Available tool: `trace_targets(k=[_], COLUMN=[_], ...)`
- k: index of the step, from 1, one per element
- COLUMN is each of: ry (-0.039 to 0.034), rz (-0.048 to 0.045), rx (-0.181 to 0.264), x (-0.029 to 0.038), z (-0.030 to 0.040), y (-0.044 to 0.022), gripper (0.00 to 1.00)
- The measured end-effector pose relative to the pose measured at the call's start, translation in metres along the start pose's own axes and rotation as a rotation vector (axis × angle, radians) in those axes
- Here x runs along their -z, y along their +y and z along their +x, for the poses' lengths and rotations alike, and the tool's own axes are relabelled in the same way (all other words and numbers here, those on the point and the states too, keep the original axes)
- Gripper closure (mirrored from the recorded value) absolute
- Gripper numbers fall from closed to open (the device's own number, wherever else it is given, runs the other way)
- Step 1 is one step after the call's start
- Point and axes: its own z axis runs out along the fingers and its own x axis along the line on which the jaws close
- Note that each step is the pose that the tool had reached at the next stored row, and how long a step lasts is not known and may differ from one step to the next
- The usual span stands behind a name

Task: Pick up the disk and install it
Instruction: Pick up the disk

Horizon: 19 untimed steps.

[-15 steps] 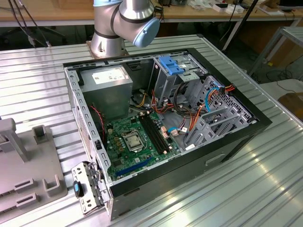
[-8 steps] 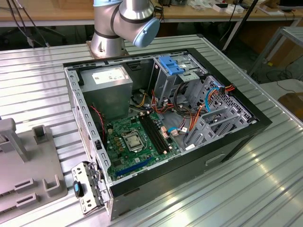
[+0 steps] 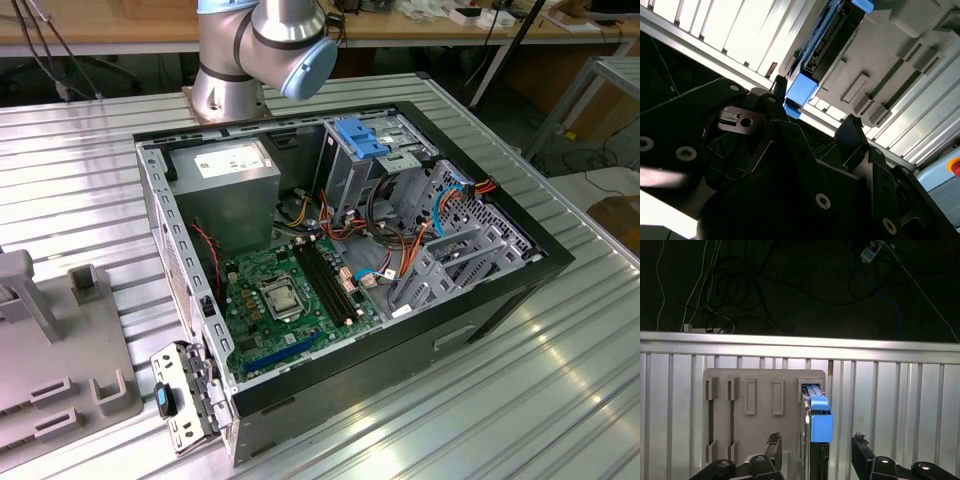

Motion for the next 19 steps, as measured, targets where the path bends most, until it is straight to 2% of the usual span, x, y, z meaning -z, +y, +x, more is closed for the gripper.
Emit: trace_targets(k=[4,10,17,18,19], ry=[-0.0088,-0.0145,-0.0154,-0.015,-0.0138], rz=[0.0002,0.0001,-0.0007,-0.0006,0.0003], rx=[0.004,0.013,0.009,-0.003,-0.037], x=[-0.0079,-0.0243,-0.0351,-0.0366,-0.0401], z=[0.0001,0.0005,0.0004,0.0004,0.0004], y=[0.0004,0.0017,0.0102,0.0103,0.0104], gripper=[0.34,0.34,0.34,0.34,0.34])
